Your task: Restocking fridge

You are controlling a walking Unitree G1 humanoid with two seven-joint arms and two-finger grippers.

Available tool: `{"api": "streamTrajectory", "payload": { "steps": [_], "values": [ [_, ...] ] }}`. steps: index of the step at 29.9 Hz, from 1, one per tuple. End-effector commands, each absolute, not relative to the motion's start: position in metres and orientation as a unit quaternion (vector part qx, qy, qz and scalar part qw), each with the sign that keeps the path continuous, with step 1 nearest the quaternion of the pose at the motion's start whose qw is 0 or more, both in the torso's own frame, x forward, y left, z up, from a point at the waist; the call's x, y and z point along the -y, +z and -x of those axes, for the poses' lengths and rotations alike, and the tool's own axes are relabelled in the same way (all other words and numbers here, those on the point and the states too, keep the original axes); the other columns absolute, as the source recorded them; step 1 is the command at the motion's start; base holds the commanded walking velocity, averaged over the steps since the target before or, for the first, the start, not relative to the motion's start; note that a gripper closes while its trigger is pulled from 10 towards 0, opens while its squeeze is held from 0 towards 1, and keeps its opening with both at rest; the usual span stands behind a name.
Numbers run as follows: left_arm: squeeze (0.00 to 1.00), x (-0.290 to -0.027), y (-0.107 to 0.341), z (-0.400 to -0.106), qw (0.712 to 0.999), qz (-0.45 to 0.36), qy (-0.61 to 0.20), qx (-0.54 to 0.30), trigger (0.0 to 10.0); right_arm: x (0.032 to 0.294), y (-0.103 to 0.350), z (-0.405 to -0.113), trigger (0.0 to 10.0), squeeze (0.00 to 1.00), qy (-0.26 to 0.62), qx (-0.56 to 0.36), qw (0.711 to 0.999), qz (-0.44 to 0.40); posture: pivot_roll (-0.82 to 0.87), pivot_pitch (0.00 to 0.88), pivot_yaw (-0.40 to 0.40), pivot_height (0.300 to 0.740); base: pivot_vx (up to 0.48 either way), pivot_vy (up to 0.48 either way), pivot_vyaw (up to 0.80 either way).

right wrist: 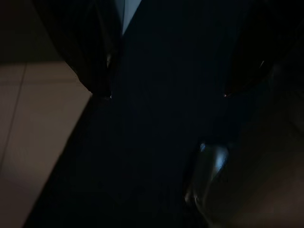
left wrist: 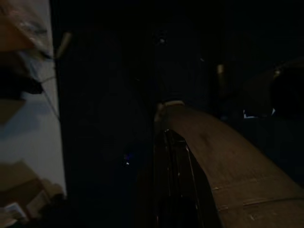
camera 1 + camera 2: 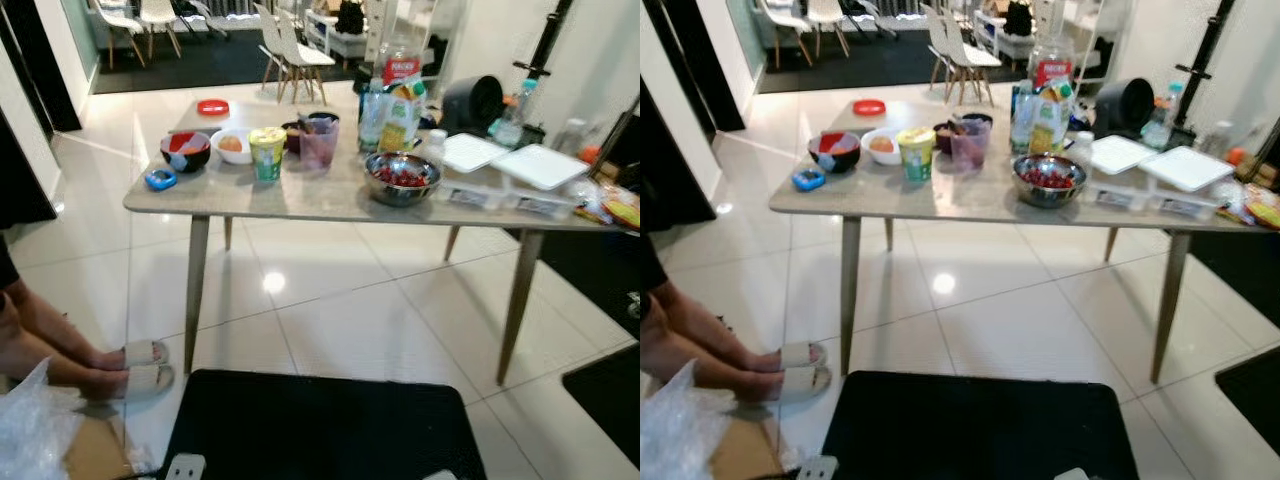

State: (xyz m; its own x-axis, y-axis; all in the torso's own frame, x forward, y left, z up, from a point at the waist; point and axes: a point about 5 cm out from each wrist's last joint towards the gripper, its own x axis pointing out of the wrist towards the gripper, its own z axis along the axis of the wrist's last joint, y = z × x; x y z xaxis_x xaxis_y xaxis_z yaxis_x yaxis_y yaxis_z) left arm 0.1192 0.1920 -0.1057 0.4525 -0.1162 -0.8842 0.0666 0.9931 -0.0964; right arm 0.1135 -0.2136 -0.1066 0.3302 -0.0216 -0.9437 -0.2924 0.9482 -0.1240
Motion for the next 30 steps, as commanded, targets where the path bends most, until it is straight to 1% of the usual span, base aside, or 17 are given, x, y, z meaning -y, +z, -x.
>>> {"api": "streamTrajectory", "payload": {
  "steps": [1, 30],
  "values": [
    [0.0, -0.1908, -0.1086, -0.1102, 0.842, 0.024, -0.057, -0.535, 10.0, 0.2128, -0.1065, -0.1141, 10.0, 0.0, 0.087, -0.571, 0.805, 0.137, -0.05, 0.0, -0.006, 0.74, 0.277, 0.0, 0.0],
    [0.0, -0.1904, -0.109, -0.1092, 0.842, 0.023, -0.056, -0.537, 10.0, 0.2127, -0.1061, -0.1156, 10.0, 0.0, 0.087, -0.568, 0.807, 0.136, -0.04, 0.0, -0.007, 0.74, 0.276, 0.0, 0.0]
  ]
}}
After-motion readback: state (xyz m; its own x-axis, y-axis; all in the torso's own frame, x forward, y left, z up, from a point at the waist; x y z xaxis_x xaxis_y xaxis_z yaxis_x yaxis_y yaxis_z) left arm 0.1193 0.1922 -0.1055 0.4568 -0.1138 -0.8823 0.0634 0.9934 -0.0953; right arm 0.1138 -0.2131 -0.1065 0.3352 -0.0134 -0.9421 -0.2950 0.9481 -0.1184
